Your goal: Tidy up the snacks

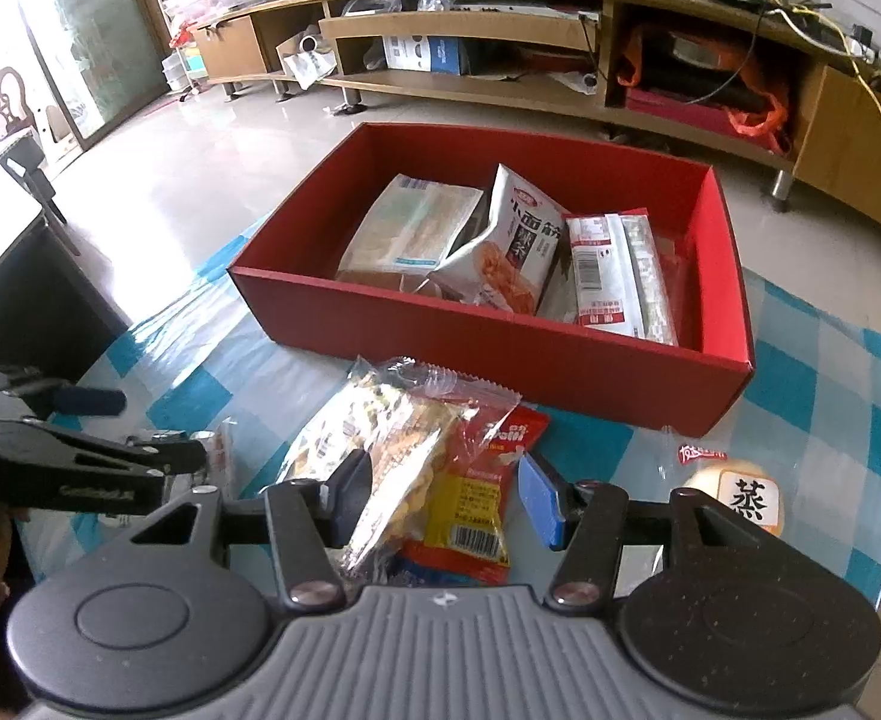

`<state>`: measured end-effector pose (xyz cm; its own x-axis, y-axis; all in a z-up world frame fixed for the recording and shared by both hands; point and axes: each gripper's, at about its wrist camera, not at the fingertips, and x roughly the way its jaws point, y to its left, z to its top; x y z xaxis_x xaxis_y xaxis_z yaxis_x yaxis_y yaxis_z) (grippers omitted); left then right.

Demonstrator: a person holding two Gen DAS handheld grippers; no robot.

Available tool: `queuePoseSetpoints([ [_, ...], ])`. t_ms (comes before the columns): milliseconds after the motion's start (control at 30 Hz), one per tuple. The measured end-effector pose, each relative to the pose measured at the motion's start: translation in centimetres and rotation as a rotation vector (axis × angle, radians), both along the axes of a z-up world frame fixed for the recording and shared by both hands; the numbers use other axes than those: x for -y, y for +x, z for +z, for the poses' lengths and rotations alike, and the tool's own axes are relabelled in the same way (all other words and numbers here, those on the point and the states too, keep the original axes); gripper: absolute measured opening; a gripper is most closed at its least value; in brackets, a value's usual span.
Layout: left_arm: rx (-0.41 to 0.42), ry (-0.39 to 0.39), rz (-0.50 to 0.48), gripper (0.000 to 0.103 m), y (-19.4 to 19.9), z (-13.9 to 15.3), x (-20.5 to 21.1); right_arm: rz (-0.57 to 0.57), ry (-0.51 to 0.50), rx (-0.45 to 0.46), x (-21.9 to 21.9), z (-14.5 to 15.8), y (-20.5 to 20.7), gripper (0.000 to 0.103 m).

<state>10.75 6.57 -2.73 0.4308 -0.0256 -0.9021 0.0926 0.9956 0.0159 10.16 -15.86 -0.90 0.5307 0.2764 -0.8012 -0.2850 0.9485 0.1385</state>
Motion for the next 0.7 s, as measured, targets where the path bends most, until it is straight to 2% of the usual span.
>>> queuePoseSetpoints([
  [100, -0.025, -0.034, -0.006, 0.088, -0.6, 0.1, -0.6, 0.001, 0.005, -0.008, 0.1, -0.2, 0.2, 0.054],
  [300, -0.043, 0.026, -0.045, 0.088, -3.2, -0.5, -0.2, 0.018, 0.016, -0.007, -0.3, 0.0, 0.2, 0.054],
  [500, -0.073, -0.038, 0.124, 0.086, -4.2, -0.8, -1.8, 0.043, 0.018, 0.004, -0.9, 0.4, -0.1, 0.054],
  [700, -0.057, -0.032, 0.187, 0.084, -4.9, 0.1, -2.3, 0.084, 0.029, 0.026, -1.8, 1.2, -0.7, 0.054],
])
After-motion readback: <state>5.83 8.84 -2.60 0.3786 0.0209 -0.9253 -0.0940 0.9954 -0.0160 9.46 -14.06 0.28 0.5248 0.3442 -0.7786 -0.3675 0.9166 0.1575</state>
